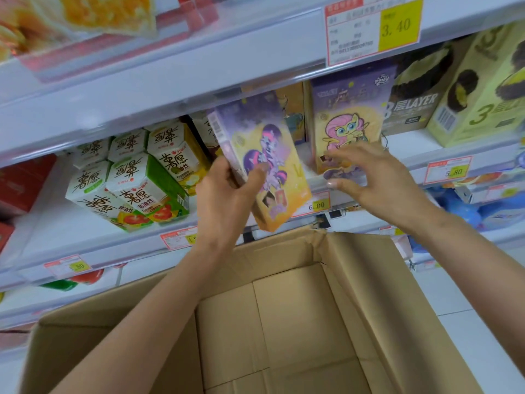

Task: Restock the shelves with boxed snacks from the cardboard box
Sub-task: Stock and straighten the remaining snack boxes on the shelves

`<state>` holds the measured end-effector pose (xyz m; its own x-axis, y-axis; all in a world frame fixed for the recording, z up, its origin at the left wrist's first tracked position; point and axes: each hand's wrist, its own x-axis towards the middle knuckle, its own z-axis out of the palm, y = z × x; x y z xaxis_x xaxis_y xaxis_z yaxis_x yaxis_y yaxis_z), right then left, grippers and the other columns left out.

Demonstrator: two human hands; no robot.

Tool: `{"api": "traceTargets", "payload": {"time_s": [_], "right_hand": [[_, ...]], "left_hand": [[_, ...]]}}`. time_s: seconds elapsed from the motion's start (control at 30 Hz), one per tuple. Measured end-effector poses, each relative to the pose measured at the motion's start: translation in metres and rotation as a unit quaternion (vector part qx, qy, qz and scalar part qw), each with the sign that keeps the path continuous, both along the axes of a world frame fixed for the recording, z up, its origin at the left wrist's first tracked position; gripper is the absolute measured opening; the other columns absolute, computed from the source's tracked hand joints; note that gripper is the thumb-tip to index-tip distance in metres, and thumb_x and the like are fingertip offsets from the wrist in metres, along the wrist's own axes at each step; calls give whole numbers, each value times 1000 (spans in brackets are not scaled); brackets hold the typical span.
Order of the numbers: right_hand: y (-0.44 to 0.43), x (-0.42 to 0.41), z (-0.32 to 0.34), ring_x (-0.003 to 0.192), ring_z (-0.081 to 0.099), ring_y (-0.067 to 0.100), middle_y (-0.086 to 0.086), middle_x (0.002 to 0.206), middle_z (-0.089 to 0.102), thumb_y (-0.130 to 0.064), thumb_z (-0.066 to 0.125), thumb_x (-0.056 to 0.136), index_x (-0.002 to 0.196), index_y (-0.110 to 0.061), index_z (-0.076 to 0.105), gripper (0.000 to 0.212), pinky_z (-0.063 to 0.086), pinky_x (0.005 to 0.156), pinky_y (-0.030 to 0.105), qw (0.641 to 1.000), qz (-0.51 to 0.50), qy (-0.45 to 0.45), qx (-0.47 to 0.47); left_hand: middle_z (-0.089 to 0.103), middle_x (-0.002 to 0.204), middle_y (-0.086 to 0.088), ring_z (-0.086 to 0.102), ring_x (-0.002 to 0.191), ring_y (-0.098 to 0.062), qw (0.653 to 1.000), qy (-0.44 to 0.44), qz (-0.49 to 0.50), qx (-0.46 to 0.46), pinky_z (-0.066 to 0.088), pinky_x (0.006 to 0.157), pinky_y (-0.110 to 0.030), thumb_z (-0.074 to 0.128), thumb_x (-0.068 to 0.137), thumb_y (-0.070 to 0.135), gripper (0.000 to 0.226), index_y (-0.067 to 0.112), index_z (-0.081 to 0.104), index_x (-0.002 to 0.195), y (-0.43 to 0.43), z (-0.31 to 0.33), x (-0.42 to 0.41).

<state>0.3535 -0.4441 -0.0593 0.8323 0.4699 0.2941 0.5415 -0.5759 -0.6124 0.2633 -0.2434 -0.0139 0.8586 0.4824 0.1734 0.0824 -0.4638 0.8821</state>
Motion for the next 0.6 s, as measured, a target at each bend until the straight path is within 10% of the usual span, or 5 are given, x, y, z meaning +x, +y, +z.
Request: {"api": "traceTargets", "payload": {"time_s": [0.2,0.37,0.6], "right_hand": [[2,-4,-18,91,56,36,13,100,65,-7,75,72,106,-8,69,35,42,81,41,992,-1,-90,-84],[3,-5,-17,87,57,36,13,91,65,-4,77,69,100,-8,70,31,43,78,40,991,-6,-103,-85],[3,-3,-18,89,58,36,13,92,65,-4,75,70,99,-9,71,30,42,79,40,993,-10,-92,-75]], "left_hand": [[40,55,7,37,51,-13,988,14,77,136,26,56,-29,65,82,42,41,19,38,64,-9,23,31],[66,86,-7,62,85,-30,984,28,81,154,42,69,-29,64,82,45,35,12,54,88,-7,22,69],[57,119,-20,56,109,-36,936,171,27,306,41,80,-36,49,96,24,47,-4,31,129,-16,-2,88]]}}
